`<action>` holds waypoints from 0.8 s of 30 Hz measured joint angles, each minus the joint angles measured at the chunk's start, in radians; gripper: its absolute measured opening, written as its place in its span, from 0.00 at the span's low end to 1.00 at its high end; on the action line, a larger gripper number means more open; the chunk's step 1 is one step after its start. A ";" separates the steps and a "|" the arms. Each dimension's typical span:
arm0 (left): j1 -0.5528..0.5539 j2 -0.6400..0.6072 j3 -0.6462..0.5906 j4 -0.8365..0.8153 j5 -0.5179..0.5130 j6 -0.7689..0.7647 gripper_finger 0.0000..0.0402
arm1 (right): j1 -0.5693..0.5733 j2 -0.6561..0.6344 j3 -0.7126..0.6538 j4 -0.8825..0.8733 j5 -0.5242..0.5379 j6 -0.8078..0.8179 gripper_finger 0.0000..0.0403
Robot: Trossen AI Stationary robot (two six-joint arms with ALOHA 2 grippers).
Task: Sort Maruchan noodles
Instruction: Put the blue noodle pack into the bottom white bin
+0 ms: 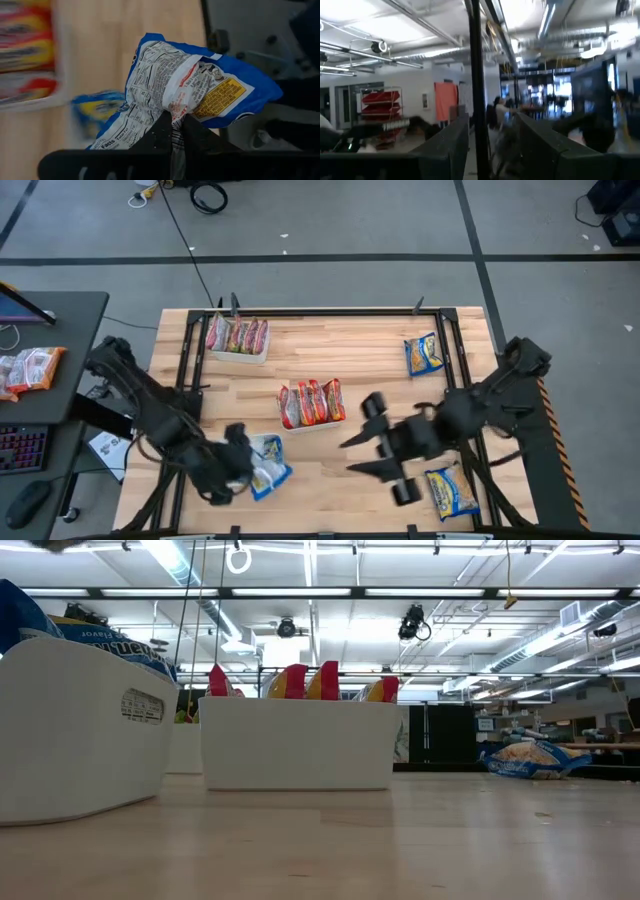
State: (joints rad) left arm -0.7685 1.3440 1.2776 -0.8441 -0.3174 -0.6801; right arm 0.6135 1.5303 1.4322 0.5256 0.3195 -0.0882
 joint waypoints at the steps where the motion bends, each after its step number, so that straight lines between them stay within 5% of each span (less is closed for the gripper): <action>1: -0.001 -0.014 0.033 -0.056 -0.013 -0.004 0.06 | -0.008 0.019 0.000 0.004 0.000 0.025 0.41; 7: -0.019 -0.057 0.215 -0.265 -0.194 0.000 0.05 | -0.057 0.092 0.000 0.012 0.001 0.068 0.41; 13: -0.009 -0.040 0.203 -0.460 -0.356 -0.317 0.05 | -0.092 0.122 0.000 -0.070 0.003 0.004 0.41; 16: 0.002 -0.009 0.146 -0.527 -0.300 -0.567 0.05 | -0.101 0.096 0.000 -0.185 0.039 0.002 0.41; 24: 0.010 0.121 0.111 -0.585 0.062 -1.075 0.05 | -0.129 -0.060 0.000 -0.392 0.144 -0.047 0.41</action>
State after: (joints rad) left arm -0.7585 1.4654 1.3883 -1.4288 -0.2554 -1.7546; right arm 0.4845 1.4698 1.4322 0.1335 0.4631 -0.1352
